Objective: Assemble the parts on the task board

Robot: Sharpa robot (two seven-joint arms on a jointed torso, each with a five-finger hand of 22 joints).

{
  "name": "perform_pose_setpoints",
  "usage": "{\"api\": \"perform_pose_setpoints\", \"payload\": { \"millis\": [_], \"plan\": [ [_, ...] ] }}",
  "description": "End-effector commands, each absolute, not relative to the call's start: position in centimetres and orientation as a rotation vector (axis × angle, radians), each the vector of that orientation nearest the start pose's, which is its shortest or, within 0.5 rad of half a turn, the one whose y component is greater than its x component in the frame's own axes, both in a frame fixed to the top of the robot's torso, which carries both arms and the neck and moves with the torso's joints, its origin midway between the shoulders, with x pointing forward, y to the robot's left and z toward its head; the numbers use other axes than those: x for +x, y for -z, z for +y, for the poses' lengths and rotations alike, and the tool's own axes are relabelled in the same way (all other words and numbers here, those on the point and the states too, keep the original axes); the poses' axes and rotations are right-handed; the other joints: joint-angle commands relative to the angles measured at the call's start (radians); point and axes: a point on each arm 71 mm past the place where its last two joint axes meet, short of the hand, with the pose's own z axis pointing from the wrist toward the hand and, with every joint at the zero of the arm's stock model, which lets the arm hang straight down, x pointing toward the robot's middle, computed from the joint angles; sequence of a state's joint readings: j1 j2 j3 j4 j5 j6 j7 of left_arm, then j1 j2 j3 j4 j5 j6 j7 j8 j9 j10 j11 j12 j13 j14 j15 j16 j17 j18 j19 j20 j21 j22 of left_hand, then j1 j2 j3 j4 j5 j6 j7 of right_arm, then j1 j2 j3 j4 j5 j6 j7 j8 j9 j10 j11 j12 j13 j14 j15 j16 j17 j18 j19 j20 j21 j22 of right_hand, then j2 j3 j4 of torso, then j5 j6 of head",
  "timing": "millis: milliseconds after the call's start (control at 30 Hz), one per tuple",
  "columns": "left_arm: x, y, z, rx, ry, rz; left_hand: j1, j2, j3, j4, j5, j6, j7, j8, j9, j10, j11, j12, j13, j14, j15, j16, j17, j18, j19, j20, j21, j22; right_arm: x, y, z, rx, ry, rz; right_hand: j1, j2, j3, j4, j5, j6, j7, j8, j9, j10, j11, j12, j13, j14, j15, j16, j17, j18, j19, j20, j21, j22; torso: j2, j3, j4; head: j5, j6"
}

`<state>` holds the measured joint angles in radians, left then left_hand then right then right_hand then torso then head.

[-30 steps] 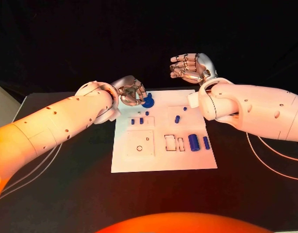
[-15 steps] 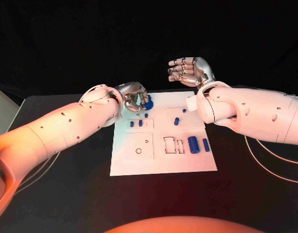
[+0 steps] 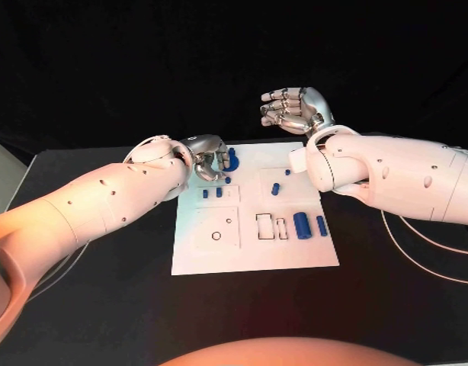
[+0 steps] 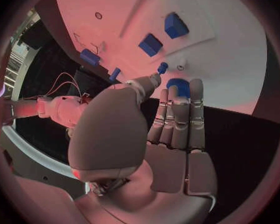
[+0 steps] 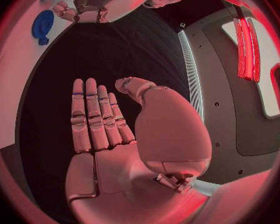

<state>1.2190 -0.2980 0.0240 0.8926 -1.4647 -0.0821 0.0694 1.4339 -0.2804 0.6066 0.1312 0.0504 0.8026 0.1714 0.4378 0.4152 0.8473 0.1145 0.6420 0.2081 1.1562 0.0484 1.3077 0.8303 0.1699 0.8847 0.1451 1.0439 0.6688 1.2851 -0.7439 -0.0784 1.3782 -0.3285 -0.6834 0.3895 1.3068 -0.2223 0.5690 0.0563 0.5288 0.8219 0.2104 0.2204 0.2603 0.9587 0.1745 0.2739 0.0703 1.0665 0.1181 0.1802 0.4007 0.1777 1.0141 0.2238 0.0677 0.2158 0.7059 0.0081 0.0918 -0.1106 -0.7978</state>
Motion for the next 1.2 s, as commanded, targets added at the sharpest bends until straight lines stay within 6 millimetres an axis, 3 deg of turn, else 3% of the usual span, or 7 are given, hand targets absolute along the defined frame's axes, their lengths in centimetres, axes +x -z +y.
{"api": "perform_pose_setpoints", "payload": {
  "millis": [33, 800, 1200],
  "plan": [
    [57.1, 19.9, 7.5, 0.326, 0.714, 1.812, -0.014, 0.000, -0.010, 0.002, -0.001, 0.009, -0.001, -0.007, -0.002, -0.003, 0.002, -0.007, -0.002, 0.009, 0.001, 0.008, 0.002, 0.014, 0.003, 0.005, 0.003, -0.001, 52.8, 14.4, -21.6, 0.752, -1.151, 1.206, 0.002, 0.007, 0.003, -0.007, 0.004, -0.007, 0.036, -0.004, -0.001, -0.003, 0.006, -0.004, -0.002, -0.003, 0.006, -0.006, -0.002, 0.005, -0.002, 0.004, -0.004, -0.002, -0.001, -0.0009, 0.0015, -0.002, -0.001],
    [57.0, 21.0, 6.9, 0.311, 0.711, 1.831, -0.006, 0.012, -0.004, -0.003, 0.000, 0.025, -0.001, -0.023, -0.013, 0.013, 0.000, -0.016, -0.009, 0.022, 0.001, 0.033, 0.019, 0.015, 0.010, 0.005, 0.007, 0.001, 52.7, 14.2, -21.2, 0.748, -1.163, 1.208, 0.002, 0.007, 0.004, -0.008, 0.005, -0.008, 0.037, -0.004, -0.001, -0.004, 0.007, -0.005, -0.003, -0.004, 0.006, -0.008, -0.003, 0.005, -0.004, 0.005, -0.004, -0.004, 0.008, 0.0025, -0.0025, -0.007, -0.003],
    [57.0, 21.2, 6.8, 0.307, 0.701, 1.846, 0.011, 0.026, 0.014, -0.015, 0.000, 0.042, -0.005, -0.034, -0.020, 0.028, -0.004, -0.023, -0.014, 0.034, -0.003, 0.053, 0.035, 0.015, 0.015, 0.001, 0.018, 0.007, 52.7, 14.1, -21.0, 0.746, -1.166, 1.208, 0.002, 0.007, 0.004, -0.008, 0.005, -0.008, 0.037, -0.004, -0.001, -0.004, 0.007, -0.005, -0.003, -0.004, 0.006, -0.008, -0.003, 0.005, -0.004, 0.005, -0.004, -0.004, 0.004, 0.0014, -0.0010, -0.012, -0.010]
  ]
}}
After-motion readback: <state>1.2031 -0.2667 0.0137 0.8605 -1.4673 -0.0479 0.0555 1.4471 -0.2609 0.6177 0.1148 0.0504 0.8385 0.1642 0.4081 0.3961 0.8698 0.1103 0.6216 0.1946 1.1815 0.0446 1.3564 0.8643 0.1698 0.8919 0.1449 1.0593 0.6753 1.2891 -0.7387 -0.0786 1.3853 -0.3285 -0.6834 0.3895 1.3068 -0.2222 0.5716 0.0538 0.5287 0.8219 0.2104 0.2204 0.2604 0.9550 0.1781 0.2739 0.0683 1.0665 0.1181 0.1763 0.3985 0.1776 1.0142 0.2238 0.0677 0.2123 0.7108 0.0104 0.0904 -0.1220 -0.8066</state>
